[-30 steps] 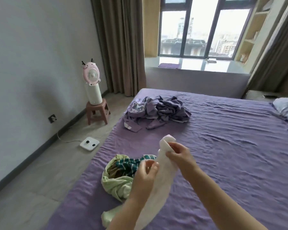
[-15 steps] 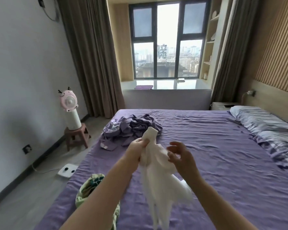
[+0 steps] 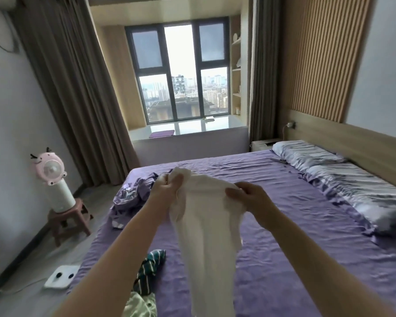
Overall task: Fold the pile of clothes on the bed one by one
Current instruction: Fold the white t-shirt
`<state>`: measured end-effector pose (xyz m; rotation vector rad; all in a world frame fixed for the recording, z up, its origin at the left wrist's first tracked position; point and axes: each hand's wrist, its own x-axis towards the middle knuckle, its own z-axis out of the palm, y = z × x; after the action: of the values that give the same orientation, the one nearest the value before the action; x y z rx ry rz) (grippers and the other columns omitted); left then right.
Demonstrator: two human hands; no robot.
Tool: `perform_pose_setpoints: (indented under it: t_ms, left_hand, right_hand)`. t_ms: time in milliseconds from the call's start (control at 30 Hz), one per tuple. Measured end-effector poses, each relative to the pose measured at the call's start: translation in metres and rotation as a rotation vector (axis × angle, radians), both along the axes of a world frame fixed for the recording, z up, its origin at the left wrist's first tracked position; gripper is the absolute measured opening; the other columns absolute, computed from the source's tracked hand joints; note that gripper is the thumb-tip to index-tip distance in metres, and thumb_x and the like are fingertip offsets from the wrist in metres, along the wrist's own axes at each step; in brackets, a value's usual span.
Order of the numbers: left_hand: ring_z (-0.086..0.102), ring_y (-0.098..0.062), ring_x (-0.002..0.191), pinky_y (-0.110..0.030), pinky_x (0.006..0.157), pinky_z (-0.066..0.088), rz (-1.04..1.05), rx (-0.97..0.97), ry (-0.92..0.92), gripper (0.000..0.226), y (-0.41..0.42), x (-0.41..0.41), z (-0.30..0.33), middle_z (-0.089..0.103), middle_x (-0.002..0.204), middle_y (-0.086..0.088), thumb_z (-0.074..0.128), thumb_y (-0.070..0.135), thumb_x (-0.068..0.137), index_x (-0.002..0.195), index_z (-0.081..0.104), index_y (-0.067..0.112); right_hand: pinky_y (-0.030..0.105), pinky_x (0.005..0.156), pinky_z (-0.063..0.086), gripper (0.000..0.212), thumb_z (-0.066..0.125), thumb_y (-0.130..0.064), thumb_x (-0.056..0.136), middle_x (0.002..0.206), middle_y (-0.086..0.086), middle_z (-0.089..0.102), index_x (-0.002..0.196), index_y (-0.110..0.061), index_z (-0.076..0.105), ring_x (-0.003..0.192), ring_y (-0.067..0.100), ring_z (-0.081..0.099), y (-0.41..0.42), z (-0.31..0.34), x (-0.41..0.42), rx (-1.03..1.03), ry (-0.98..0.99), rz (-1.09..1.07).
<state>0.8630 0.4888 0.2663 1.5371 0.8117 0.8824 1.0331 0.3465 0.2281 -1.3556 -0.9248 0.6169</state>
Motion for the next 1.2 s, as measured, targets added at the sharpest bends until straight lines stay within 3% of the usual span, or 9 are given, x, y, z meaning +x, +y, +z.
perform_pose_setpoints:
  t_ms: [133, 233, 300, 367, 433, 633, 767, 1000, 1200]
  left_hand:
    - [0.059, -0.014, 0.083, -0.016, 0.065, 0.05, -0.181, 0.034, -0.026, 0.032, -0.006, -0.014, 0.006, 0.06, 0.104, -0.007, 0.059, 0.008, 0.091, 0.121, 0.051, 0.013]
    - [0.055, -0.007, 0.1, -0.01, 0.082, 0.044, -0.408, 0.383, 0.185, 0.044, -0.015, -0.015, 0.007, 0.06, 0.115, 0.001, 0.066, 0.013, 0.088, 0.13, 0.052, 0.015]
    - [0.056, -0.002, 0.082, -0.015, 0.074, 0.045, -0.562, 0.48, 0.291, 0.028, -0.018, -0.012, 0.007, 0.063, 0.093, 0.003, 0.069, 0.013, 0.085, 0.112, 0.063, 0.012]
    - [0.045, -0.004, 0.063, -0.019, 0.06, 0.036, -0.612, 0.571, 0.397, 0.012, -0.016, -0.007, 0.003, 0.051, 0.066, 0.007, 0.071, 0.017, 0.084, 0.078, 0.061, 0.015]
    - [0.035, -0.006, 0.059, -0.021, 0.055, 0.029, -0.59, 0.649, 0.449, 0.029, -0.014, 0.0, -0.006, 0.04, 0.06, 0.007, 0.072, 0.022, 0.083, 0.063, 0.051, 0.019]
    - [0.038, 0.0, 0.053, -0.015, 0.051, 0.033, -0.53, 0.527, 0.294, 0.023, -0.029, 0.02, -0.014, 0.044, 0.059, 0.012, 0.068, 0.021, 0.086, 0.067, 0.055, 0.023]
    - [0.043, 0.002, 0.05, -0.01, 0.047, 0.034, -0.486, 0.519, 0.294, 0.018, -0.025, 0.026, 0.007, 0.049, 0.058, 0.01, 0.071, 0.024, 0.083, 0.069, 0.062, 0.019]
    - [0.051, -0.004, 0.055, -0.016, 0.054, 0.041, -0.396, 0.469, 0.472, 0.025, -0.02, 0.037, -0.001, 0.055, 0.057, 0.009, 0.079, 0.038, 0.073, 0.061, 0.068, 0.018]
    - [0.048, -0.004, 0.056, -0.011, 0.05, 0.035, -0.158, 0.452, 0.367, 0.029, -0.023, 0.051, -0.01, 0.057, 0.064, 0.002, 0.072, 0.034, 0.081, 0.075, 0.069, 0.006]
  right_hand:
    - [0.017, 0.05, 0.04, 0.012, 0.071, -0.017, 0.081, 0.06, -0.005, 0.057, 0.074, -0.008, 0.069, 0.056, 0.007, 0.052, 0.002, 0.028, -0.021, -0.016, -0.132, 0.072]
    - [0.016, 0.05, 0.038, 0.013, 0.072, -0.017, 0.08, 0.059, -0.002, 0.052, 0.07, -0.009, 0.068, 0.054, 0.005, 0.047, 0.006, 0.035, -0.037, -0.081, -0.248, 0.144]
    - [0.013, 0.051, 0.035, 0.012, 0.07, -0.016, 0.082, 0.059, -0.004, 0.051, 0.072, -0.01, 0.068, 0.052, 0.0, 0.044, 0.007, 0.033, -0.043, -0.115, -0.349, 0.117]
    - [0.012, 0.052, 0.036, 0.008, 0.069, -0.015, 0.082, 0.061, -0.008, 0.054, 0.074, -0.014, 0.067, 0.052, -0.004, 0.046, 0.003, 0.025, -0.042, -0.122, -0.368, 0.074]
    - [0.014, 0.054, 0.04, 0.005, 0.072, -0.017, 0.08, 0.067, -0.006, 0.057, 0.078, -0.016, 0.067, 0.058, -0.002, 0.051, -0.006, 0.011, -0.039, -0.134, -0.276, 0.048]
    - [0.033, 0.066, 0.043, 0.031, 0.075, -0.028, 0.075, 0.08, 0.007, 0.059, 0.091, -0.003, 0.065, 0.074, 0.019, 0.056, -0.047, -0.024, -0.025, -0.19, -0.097, 0.063]
    - [0.026, 0.061, 0.035, 0.018, 0.073, -0.026, 0.08, 0.065, -0.003, 0.053, 0.07, -0.016, 0.064, 0.063, 0.01, 0.048, -0.079, -0.037, 0.002, -0.285, -0.153, -0.058]
    - [0.016, 0.055, 0.035, 0.023, 0.07, -0.019, 0.083, 0.058, -0.006, 0.057, 0.061, -0.021, 0.062, 0.056, 0.006, 0.049, -0.117, -0.036, 0.057, -0.381, -0.309, -0.031]
    - [0.018, 0.053, 0.031, 0.029, 0.066, -0.023, 0.086, 0.059, -0.01, 0.047, 0.058, -0.021, 0.057, 0.057, 0.006, 0.043, -0.136, -0.037, 0.112, -0.315, -0.16, -0.028]
